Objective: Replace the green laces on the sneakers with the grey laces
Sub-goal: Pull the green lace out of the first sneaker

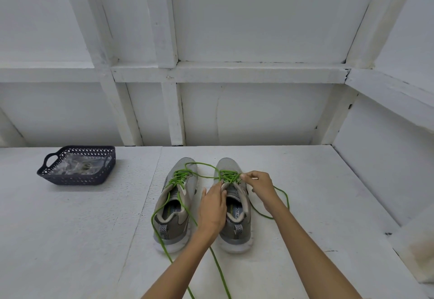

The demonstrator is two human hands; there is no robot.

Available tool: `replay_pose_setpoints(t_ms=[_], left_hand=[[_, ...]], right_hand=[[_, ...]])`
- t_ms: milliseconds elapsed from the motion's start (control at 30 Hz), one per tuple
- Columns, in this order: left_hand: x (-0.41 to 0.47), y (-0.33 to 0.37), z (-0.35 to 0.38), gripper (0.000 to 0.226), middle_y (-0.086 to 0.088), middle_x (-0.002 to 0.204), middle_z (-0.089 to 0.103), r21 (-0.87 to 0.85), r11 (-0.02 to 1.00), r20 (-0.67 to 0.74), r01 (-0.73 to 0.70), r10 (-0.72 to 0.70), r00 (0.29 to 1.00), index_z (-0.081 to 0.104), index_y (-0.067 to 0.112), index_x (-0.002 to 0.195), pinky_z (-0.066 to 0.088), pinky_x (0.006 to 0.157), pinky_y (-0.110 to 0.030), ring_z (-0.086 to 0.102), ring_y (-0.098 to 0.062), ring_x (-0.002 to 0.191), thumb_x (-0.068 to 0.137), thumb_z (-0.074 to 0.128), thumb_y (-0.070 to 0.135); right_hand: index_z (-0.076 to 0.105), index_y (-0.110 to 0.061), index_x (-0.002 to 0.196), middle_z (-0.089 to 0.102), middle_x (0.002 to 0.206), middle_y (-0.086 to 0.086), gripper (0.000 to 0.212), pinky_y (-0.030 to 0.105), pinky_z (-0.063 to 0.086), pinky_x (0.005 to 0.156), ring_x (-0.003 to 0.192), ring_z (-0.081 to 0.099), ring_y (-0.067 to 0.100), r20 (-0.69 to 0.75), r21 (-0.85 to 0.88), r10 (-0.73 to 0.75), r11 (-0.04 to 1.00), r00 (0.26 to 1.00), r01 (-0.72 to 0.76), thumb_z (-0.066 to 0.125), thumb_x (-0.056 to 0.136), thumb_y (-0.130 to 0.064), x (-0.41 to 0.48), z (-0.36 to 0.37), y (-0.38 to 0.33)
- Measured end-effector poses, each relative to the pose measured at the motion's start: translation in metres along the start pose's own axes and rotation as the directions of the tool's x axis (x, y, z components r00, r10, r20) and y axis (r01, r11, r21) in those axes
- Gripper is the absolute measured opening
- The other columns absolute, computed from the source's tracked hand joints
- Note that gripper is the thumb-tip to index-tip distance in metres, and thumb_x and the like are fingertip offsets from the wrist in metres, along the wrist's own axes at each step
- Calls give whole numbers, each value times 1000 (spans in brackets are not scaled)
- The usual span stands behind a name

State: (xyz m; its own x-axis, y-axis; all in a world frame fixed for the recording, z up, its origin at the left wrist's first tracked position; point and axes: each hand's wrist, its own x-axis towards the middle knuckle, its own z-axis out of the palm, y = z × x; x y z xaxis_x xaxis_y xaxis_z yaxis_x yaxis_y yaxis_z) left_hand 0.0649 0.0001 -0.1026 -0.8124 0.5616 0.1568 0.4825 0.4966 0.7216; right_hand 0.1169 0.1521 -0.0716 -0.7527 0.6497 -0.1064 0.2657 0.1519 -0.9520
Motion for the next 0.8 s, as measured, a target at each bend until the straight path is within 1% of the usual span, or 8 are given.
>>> replay_pose_setpoints(t_ms=[67, 133, 300, 467, 533, 633, 700, 800], left_hand=[[1, -1, 1, 34, 3, 126, 62, 1, 1000, 2, 7, -7, 1000, 54, 19, 131, 17, 118, -33, 54, -17, 119, 103, 34, 21], [0, -1, 0, 35, 3, 126, 62, -3, 1000, 4, 11, -11, 1000, 53, 19, 132, 17, 118, -32, 54, -17, 119, 103, 34, 21], [-2, 2, -1, 33, 4, 122, 64, -19, 1000, -2, 0, 0, 1000, 55, 20, 128, 16, 118, -32, 55, -15, 116, 103, 34, 19], [-1, 1, -1, 31, 1, 114, 66, -33, 999, 3, 6, -6, 1000, 56, 16, 125, 20, 118, -35, 57, -18, 110, 103, 34, 19], [-1, 2, 0, 30, 0, 113, 66, -48, 999, 7, 5, -5, 1000, 56, 15, 124, 24, 116, -36, 57, -19, 108, 103, 34, 18], [-3, 4, -2, 31, -1, 117, 65, -62, 998, -5, 0, 0, 1000, 57, 15, 125, 30, 113, -39, 56, -20, 110, 103, 35, 18], [-3, 4, -2, 31, -1, 117, 64, -71, 997, -7, 5, -5, 1000, 57, 15, 126, 33, 111, -41, 55, -20, 110, 103, 36, 18], [-2, 2, -1, 30, 0, 113, 65, -79, 997, -9, -7, 6, 1000, 57, 16, 124, 38, 106, -44, 57, -20, 107, 102, 36, 19]], right_hand=[[72, 0, 88, 68, 82, 3, 21, 26, 47, 72, 77, 59, 11, 63, -4, 25, 1000, 998, -25, 72, 86, -21, -2, 1, 3], [71, 2, 84, 68, 80, 8, 20, 35, 50, 80, 78, 60, 15, 70, 9, 17, 1000, 997, -18, 74, 84, -18, -3, 1, 6], [66, 5, 88, 60, 81, 8, 24, 33, 43, 71, 79, 52, 19, -156, 196, 92, 979, 983, -61, 65, 92, -19, -7, 1, 0], [67, -7, 71, 63, 71, 5, 19, 14, 43, 57, 66, 55, 9, 43, 109, 65, 992, 997, -70, 72, 86, -17, -16, 4, -8], [67, -6, 70, 64, 69, 8, 20, 21, 44, 63, 69, 56, 15, -80, 109, 38, 994, 996, -30, 71, 86, -15, -13, 5, -7], [67, 0, 80, 59, 72, 8, 23, 32, 40, 68, 73, 50, 21, -298, 222, 103, 974, 949, -37, 66, 91, -20, -9, 5, -6], [67, -2, 82, 62, 76, 6, 23, 27, 43, 66, 71, 53, 17, -196, 226, 103, 972, 975, -58, 67, 91, -23, -13, 5, -9], [66, -6, 71, 63, 66, 1, 19, 10, 43, 53, 58, 58, 1, 58, 125, 66, 989, 996, -73, 73, 85, -16, -21, 4, -17]])
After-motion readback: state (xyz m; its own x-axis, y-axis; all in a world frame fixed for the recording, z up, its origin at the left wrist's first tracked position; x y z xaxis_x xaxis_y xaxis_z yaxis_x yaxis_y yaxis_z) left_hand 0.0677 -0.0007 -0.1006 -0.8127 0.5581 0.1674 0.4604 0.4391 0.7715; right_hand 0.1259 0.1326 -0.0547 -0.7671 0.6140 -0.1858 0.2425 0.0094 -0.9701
